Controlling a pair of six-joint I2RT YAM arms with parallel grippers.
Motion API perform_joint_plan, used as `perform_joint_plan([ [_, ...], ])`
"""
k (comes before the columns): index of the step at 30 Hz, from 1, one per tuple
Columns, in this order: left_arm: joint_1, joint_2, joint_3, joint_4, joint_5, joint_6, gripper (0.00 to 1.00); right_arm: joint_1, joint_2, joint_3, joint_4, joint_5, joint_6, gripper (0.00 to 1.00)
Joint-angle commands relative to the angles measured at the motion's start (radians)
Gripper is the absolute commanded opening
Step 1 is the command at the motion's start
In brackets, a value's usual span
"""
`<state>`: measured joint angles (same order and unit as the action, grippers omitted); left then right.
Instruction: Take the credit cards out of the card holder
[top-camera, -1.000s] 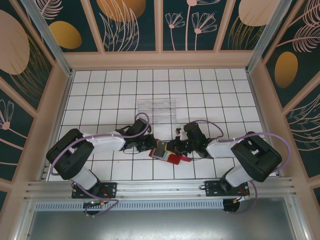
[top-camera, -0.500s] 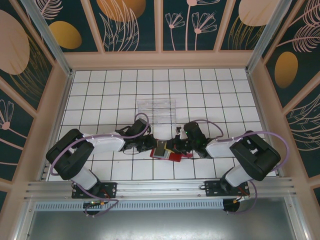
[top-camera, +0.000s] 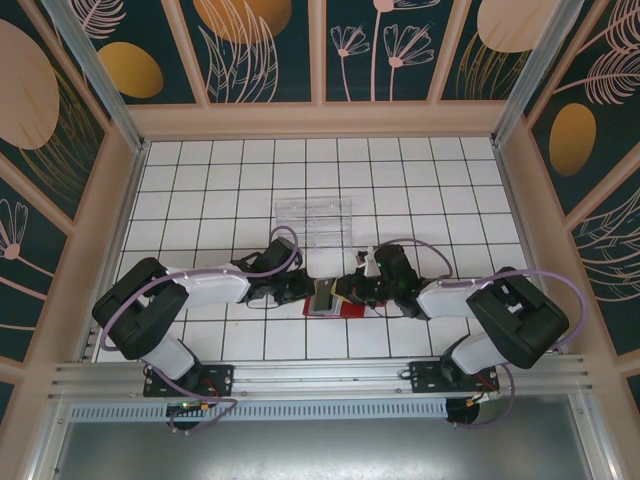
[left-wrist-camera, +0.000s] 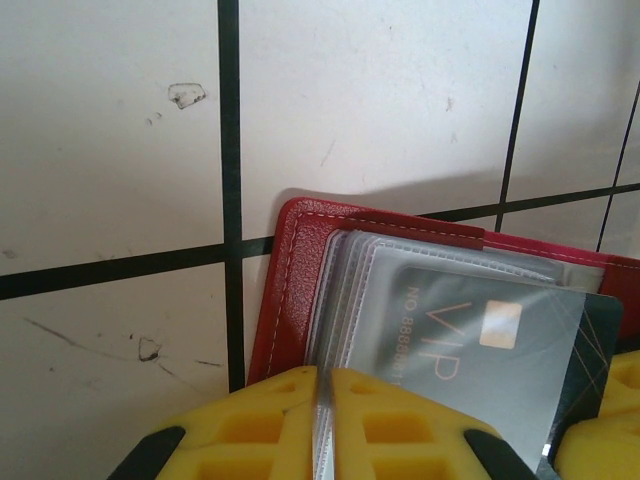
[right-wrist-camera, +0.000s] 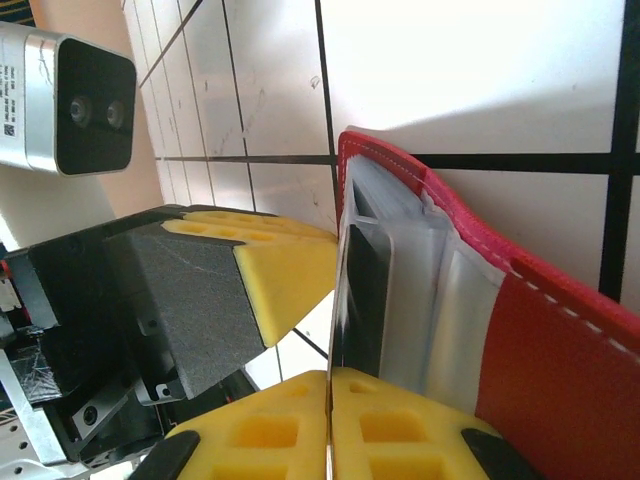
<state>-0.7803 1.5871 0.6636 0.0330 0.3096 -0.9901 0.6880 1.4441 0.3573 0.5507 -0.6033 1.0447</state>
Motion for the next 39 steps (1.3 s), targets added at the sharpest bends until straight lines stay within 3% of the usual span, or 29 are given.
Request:
perform_joint_plan([
  [1,-0.011,0.03,-0.013,-0.051,0.008,-0.009,0.12,-0.007,-0.019,-0.003,0.094,-0.01,0.013,0.08],
  [6,-0.011,0.028,-0.015,-0.056,0.003,-0.01,0.12,-0.012,-0.032,-0.003,0.064,-0.001,0.006,0.04],
  [15,-0.011,0.041,-0.009,-0.054,0.005,-0.01,0.12,-0.08,-0.122,0.017,-0.213,0.022,-0.092,0.0],
  [39,-0.011,0.054,0.048,-0.095,-0.007,0.018,0.14,-0.229,-0.299,0.184,-0.777,0.047,-0.503,0.0],
])
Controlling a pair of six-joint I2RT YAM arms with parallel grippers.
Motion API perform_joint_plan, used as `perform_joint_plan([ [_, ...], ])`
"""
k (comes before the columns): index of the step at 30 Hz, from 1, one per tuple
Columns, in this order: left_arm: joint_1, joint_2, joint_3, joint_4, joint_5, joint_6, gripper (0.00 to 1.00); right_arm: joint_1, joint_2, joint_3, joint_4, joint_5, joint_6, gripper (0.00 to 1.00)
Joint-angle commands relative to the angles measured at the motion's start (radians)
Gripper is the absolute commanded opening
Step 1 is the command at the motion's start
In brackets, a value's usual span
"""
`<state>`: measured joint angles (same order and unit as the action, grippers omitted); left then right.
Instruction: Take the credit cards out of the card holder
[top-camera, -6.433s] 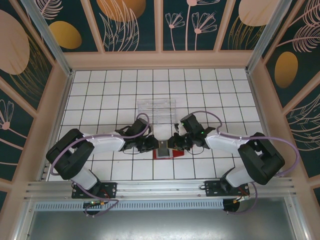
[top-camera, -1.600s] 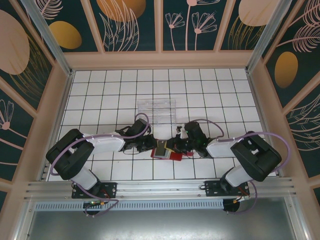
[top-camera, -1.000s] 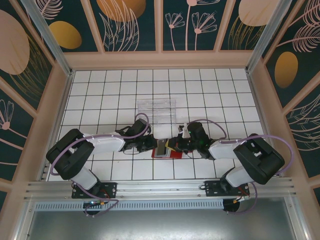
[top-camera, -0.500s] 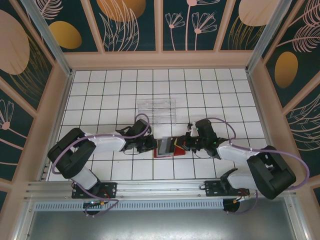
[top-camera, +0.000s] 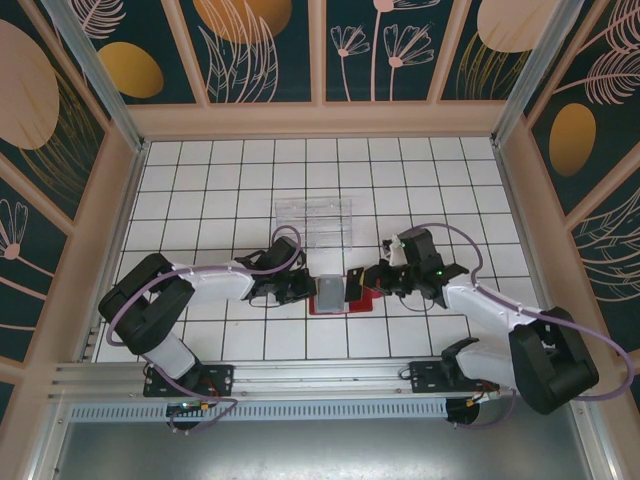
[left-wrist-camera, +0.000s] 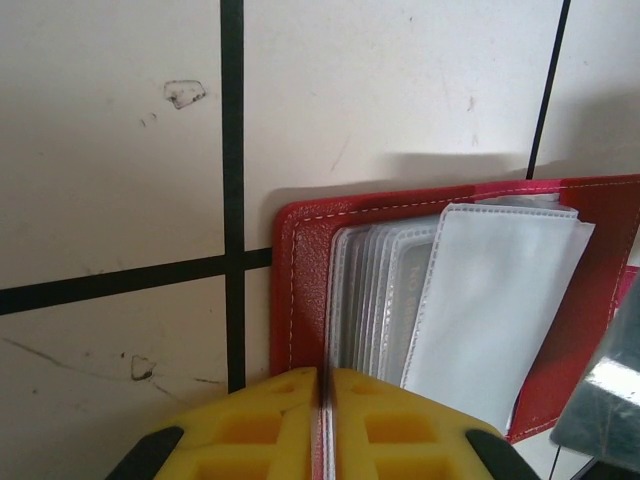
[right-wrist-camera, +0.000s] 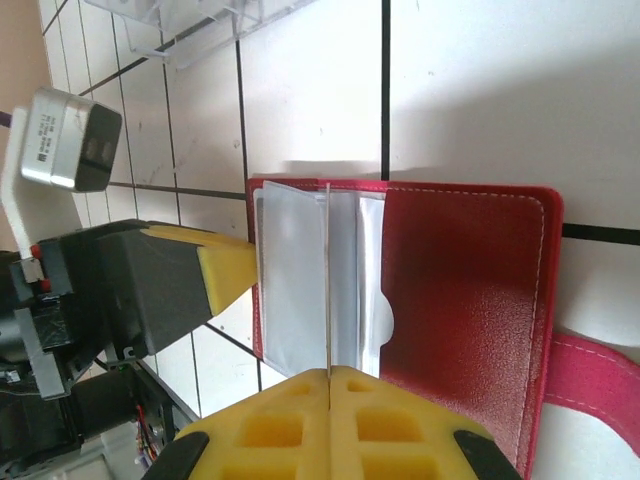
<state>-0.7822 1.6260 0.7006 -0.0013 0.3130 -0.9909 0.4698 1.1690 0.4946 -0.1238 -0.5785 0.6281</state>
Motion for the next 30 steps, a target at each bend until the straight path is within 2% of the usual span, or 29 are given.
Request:
perform_joint_plan([
  [1,-0.008,0.012,0.013,-0.065,-0.012,0.021,0.13,-0.013,-0.026,0.062,-0.121,0.025,-0.111,0.0],
  [3,-0.009,0.001,0.022,-0.082,-0.023,0.031,0.14,-0.012,-0.027,0.096,-0.157,0.045,-0.171,0.0],
  [7,-0.009,-0.035,0.062,-0.161,-0.094,0.07,0.14,-0.012,-0.025,0.206,-0.235,0.179,-0.316,0.0],
  [11,-0.007,-0.062,0.086,-0.195,-0.131,0.098,0.14,0.0,0.026,0.327,-0.299,0.235,-0.542,0.0],
  [18,0.01,-0.103,0.085,-0.241,-0.162,0.151,0.15,0.048,0.193,0.58,-0.475,0.362,-1.007,0.0],
  [23,0.042,-0.151,0.036,-0.237,-0.155,0.159,0.15,0.072,0.311,0.752,-0.57,0.408,-1.247,0.0],
  [26,0.063,-0.183,-0.001,-0.227,-0.142,0.158,0.15,0.12,0.395,0.84,-0.66,0.444,-1.418,0.0],
  [30,0.092,-0.21,-0.033,-0.232,-0.134,0.164,0.15,0.141,0.528,0.983,-0.762,0.467,-1.523,0.0],
])
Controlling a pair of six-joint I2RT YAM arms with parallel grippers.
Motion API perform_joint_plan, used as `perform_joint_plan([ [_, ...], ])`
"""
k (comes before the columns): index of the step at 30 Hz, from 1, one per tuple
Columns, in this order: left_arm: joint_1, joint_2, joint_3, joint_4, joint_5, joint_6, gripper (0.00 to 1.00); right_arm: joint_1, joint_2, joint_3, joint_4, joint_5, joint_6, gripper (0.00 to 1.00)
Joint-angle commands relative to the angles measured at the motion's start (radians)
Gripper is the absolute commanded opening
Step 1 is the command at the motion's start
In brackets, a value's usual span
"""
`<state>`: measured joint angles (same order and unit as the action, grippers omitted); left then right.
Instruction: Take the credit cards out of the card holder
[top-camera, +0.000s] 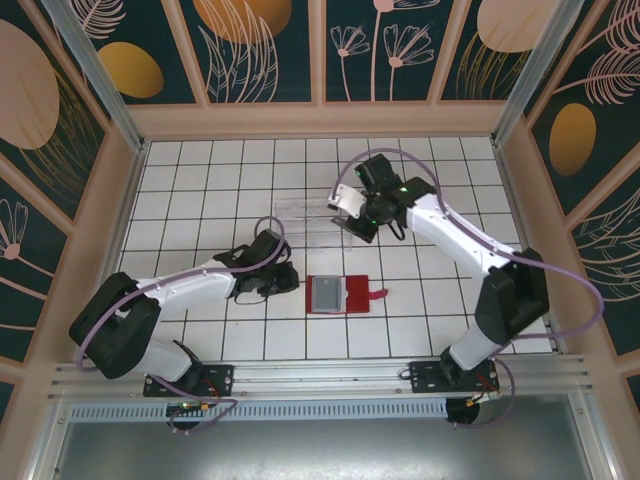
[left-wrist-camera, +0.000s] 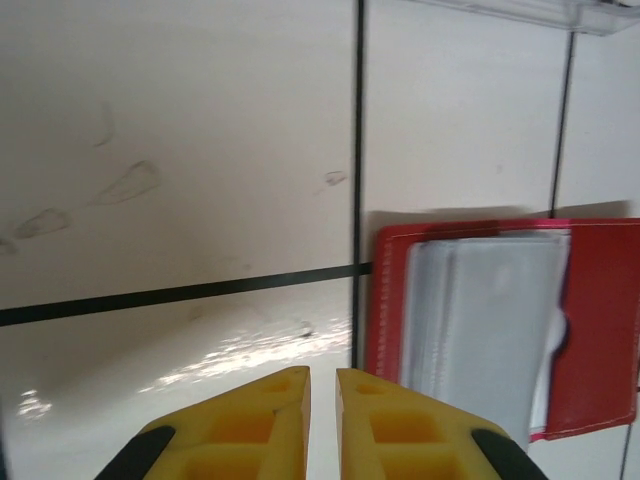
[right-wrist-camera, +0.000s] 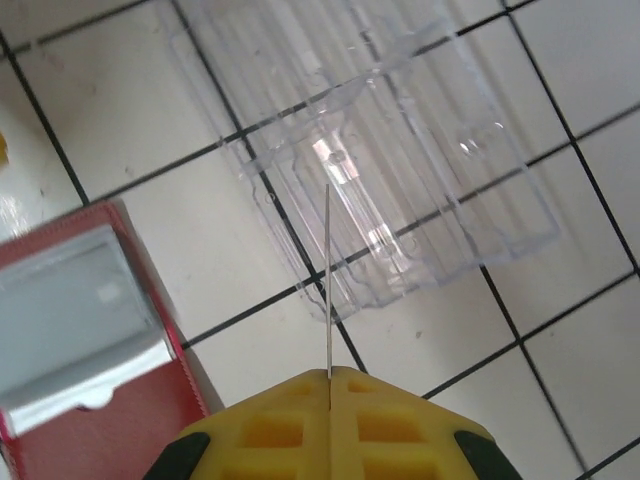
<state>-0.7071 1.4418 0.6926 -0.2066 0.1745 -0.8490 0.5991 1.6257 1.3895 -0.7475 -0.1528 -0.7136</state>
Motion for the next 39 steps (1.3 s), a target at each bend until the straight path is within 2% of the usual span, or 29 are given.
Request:
perform_joint_plan([
  [1,0.022,-0.032,-0.029,-0.029,0.004,0.023,0.15,0.011,0.102,0.125,-0.166,0.037,-0.199,0.0],
  [7,0.033,-0.053,-0.057,-0.014,0.006,0.009,0.15,0.026,0.252,0.326,-0.277,0.053,-0.282,0.0],
  [18,0.043,-0.082,-0.095,0.01,0.012,-0.01,0.16,0.052,0.442,0.578,-0.404,0.059,-0.366,0.0],
  [39,0.054,-0.099,-0.115,0.012,0.02,-0.016,0.16,0.043,0.557,0.611,-0.397,0.061,-0.414,0.0],
])
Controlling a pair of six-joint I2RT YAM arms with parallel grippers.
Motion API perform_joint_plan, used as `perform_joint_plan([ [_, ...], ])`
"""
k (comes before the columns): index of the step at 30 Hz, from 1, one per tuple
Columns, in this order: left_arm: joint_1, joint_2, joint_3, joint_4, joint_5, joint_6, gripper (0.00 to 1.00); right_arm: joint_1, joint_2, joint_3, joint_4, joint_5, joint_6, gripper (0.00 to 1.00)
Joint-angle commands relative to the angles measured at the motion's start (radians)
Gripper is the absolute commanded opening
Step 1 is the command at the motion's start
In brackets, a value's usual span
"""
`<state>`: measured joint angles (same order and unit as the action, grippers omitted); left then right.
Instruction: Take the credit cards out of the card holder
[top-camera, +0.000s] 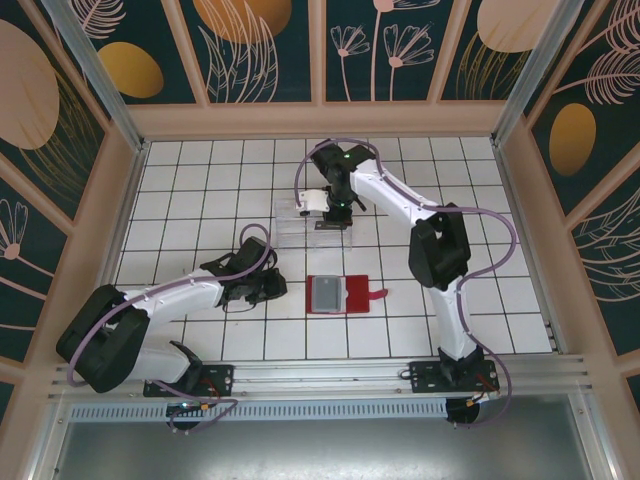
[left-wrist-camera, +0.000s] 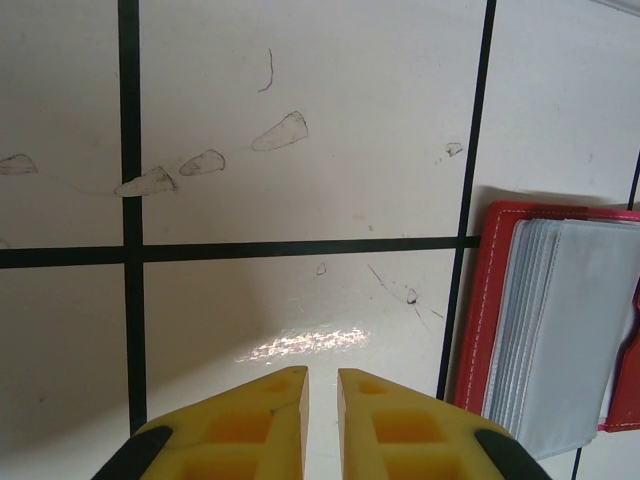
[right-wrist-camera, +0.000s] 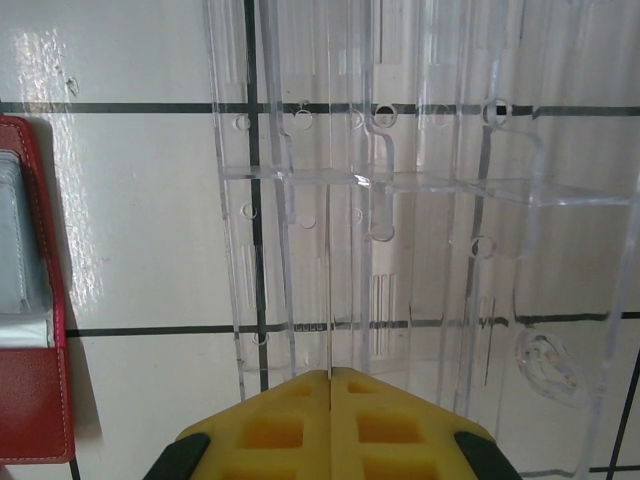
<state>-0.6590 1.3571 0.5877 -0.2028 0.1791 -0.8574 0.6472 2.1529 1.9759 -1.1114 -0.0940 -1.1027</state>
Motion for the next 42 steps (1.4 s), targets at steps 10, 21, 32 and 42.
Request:
perform_joint_plan([
  [10,0.01,-0.009,-0.006,0.004,0.016,-0.006,0.16,-0.008,0.043,-0.017,-0.015,0.005,-0.023,0.0],
  [21,0.009,-0.011,-0.004,0.001,0.016,-0.008,0.16,0.0,0.055,-0.009,0.015,0.02,-0.025,0.11],
  [32,0.011,-0.016,-0.007,0.002,0.016,-0.009,0.17,0.021,-0.028,-0.081,0.136,0.098,-0.041,0.24],
  [42,0.012,-0.036,-0.018,0.002,0.013,-0.019,0.17,0.037,-0.099,-0.145,0.266,0.216,-0.063,0.24],
])
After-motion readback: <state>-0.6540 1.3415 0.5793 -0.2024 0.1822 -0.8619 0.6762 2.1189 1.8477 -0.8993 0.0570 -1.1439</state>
